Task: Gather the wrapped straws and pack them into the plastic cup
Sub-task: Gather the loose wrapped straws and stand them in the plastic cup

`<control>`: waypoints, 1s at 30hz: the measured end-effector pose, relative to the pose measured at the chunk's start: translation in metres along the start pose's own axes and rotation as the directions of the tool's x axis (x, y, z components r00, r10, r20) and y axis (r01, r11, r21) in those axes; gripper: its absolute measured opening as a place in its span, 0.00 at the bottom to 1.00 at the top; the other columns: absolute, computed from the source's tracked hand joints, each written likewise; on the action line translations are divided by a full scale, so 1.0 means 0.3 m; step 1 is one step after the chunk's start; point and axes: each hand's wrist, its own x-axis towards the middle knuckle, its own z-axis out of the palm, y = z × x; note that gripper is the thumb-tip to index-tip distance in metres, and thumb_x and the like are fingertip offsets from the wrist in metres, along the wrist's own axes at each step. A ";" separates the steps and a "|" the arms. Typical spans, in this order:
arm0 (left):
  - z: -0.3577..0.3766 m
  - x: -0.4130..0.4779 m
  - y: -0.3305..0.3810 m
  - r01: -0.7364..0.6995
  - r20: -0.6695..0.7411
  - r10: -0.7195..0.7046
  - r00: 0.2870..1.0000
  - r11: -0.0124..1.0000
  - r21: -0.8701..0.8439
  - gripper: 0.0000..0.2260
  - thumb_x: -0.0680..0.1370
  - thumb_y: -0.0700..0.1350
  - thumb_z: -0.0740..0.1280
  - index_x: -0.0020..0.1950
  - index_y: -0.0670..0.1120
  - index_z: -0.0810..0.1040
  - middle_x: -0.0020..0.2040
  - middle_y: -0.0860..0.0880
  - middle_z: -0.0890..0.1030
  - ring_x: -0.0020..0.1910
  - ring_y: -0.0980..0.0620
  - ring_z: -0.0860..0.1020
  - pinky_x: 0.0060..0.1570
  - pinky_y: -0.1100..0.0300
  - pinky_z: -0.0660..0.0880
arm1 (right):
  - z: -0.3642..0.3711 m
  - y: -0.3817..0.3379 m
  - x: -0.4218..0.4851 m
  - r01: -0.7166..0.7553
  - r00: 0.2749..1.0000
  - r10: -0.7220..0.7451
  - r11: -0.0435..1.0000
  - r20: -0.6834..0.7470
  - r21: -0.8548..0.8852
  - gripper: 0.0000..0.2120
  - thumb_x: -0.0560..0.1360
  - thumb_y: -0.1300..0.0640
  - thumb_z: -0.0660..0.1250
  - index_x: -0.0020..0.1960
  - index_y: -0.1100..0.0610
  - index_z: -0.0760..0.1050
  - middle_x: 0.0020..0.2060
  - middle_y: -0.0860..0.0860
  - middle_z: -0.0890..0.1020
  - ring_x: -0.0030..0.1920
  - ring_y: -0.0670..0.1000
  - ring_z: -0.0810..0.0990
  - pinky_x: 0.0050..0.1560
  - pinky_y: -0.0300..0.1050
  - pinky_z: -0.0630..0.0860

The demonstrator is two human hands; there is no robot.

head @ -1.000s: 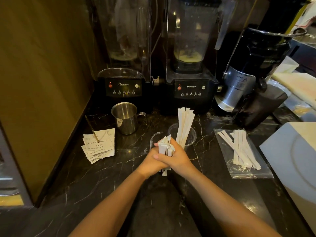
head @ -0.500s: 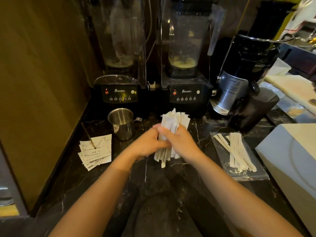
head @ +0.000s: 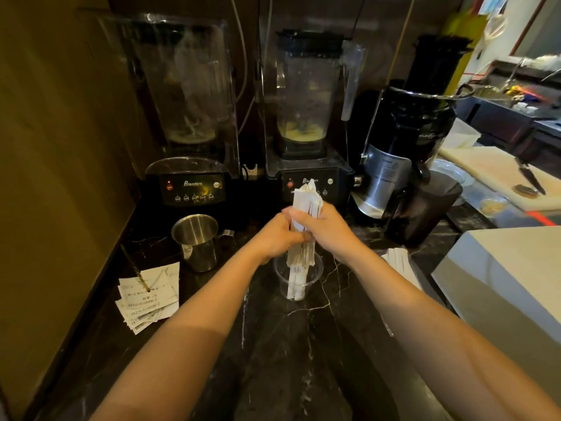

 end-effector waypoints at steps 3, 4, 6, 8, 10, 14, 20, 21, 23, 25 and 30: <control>0.022 0.004 -0.057 0.028 0.017 -0.028 0.999 0.999 -0.016 0.19 0.71 0.38 0.67 0.61 0.43 0.70 0.55 0.46 0.77 0.56 0.49 0.75 0.55 0.57 0.72 | 0.012 0.058 0.005 -0.049 0.999 0.049 0.999 0.003 0.004 0.16 0.75 0.59 0.62 0.62 0.60 0.72 0.54 0.55 0.79 0.56 0.51 0.77 0.53 0.39 0.73; 0.026 0.004 -0.072 0.030 0.029 -0.029 0.999 0.999 -0.019 0.17 0.71 0.38 0.67 0.60 0.44 0.71 0.53 0.47 0.78 0.54 0.50 0.76 0.54 0.59 0.73 | 0.016 0.073 0.009 -0.055 0.998 0.055 0.998 -0.001 0.001 0.16 0.75 0.59 0.62 0.62 0.61 0.72 0.54 0.56 0.79 0.55 0.52 0.77 0.53 0.40 0.73; 0.029 0.002 -0.098 0.028 0.041 -0.027 0.999 0.999 -0.016 0.14 0.71 0.39 0.67 0.56 0.45 0.74 0.48 0.50 0.79 0.50 0.52 0.77 0.48 0.64 0.74 | 0.020 0.097 0.014 -0.041 0.999 0.040 0.999 -0.016 -0.034 0.16 0.74 0.59 0.63 0.61 0.60 0.72 0.54 0.57 0.79 0.55 0.51 0.77 0.51 0.39 0.73; 0.026 -0.001 -0.118 0.018 0.012 -0.018 1.000 1.000 -0.012 0.13 0.71 0.39 0.68 0.54 0.46 0.75 0.44 0.53 0.78 0.47 0.55 0.78 0.42 0.68 0.74 | 0.020 0.120 0.017 -0.028 0.999 0.025 0.998 -0.041 -0.060 0.17 0.74 0.60 0.64 0.62 0.58 0.69 0.54 0.54 0.77 0.54 0.50 0.76 0.47 0.35 0.73; 0.024 -0.002 -0.132 -0.002 -0.065 0.001 0.998 1.000 -0.008 0.13 0.70 0.39 0.69 0.53 0.45 0.73 0.43 0.54 0.77 0.42 0.58 0.76 0.37 0.72 0.73 | 0.018 0.143 0.015 -0.027 0.997 0.020 0.996 -0.076 -0.086 0.20 0.74 0.60 0.65 0.64 0.55 0.66 0.54 0.51 0.76 0.54 0.48 0.75 0.43 0.31 0.74; 0.021 -0.006 -0.138 -0.022 -0.239 0.044 0.970 0.996 0.091 0.22 0.70 0.41 0.70 0.61 0.44 0.67 0.49 0.49 0.75 0.42 0.56 0.74 0.37 0.68 0.73 | 0.014 0.179 0.009 0.032 0.995 -0.055 0.964 -0.080 -0.264 0.19 0.74 0.61 0.64 0.64 0.57 0.68 0.59 0.54 0.76 0.58 0.50 0.73 0.52 0.35 0.70; 0.016 -0.010 -0.141 -0.089 -0.206 0.179 0.962 0.919 0.383 0.22 0.74 0.42 0.64 0.67 0.45 0.64 0.64 0.44 0.72 0.62 0.48 0.71 0.60 0.58 0.67 | 0.011 0.201 0.001 0.108 0.993 -0.117 0.847 0.017 -0.521 0.21 0.77 0.57 0.59 0.69 0.57 0.63 0.68 0.54 0.69 0.69 0.52 0.63 0.68 0.45 0.60; 0.016 -0.011 -0.144 -0.088 -0.197 0.189 0.962 0.898 0.432 0.22 0.75 0.43 0.63 0.68 0.45 0.63 0.64 0.44 0.70 0.62 0.49 0.70 0.59 0.59 0.67 | 0.010 0.202 -0.001 0.117 0.992 -0.118 0.829 0.034 -0.547 0.22 0.77 0.56 0.59 0.70 0.57 0.61 0.69 0.54 0.68 0.70 0.52 0.62 0.68 0.45 0.59; 0.016 -0.011 -0.153 -0.091 -0.175 0.208 0.962 0.853 0.514 0.22 0.76 0.43 0.61 0.69 0.46 0.61 0.65 0.45 0.69 0.61 0.50 0.69 0.58 0.59 0.68 | 0.009 0.201 -0.007 0.142 0.989 -0.131 0.794 0.061 -0.592 0.23 0.77 0.55 0.58 0.70 0.57 0.60 0.69 0.55 0.68 0.70 0.52 0.61 0.68 0.45 0.58; 0.017 -0.012 -0.164 -0.102 -0.153 0.227 0.962 0.815 0.571 0.21 0.77 0.43 0.59 0.69 0.45 0.61 0.67 0.44 0.68 0.65 0.49 0.67 0.63 0.57 0.65 | 0.009 0.202 -0.012 0.175 0.984 -0.151 0.752 0.092 -0.635 0.23 0.77 0.55 0.58 0.70 0.58 0.60 0.69 0.55 0.68 0.70 0.53 0.61 0.68 0.46 0.58; 0.021 -0.013 -0.183 -0.108 -0.084 0.200 0.976 0.784 0.612 0.21 0.79 0.45 0.56 0.71 0.45 0.57 0.74 0.46 0.61 0.73 0.52 0.53 0.72 0.56 0.50 | 0.006 0.218 -0.019 0.182 0.982 -0.071 0.596 0.174 -0.782 0.27 0.78 0.50 0.55 0.73 0.57 0.51 0.74 0.54 0.57 0.75 0.53 0.49 0.72 0.52 0.50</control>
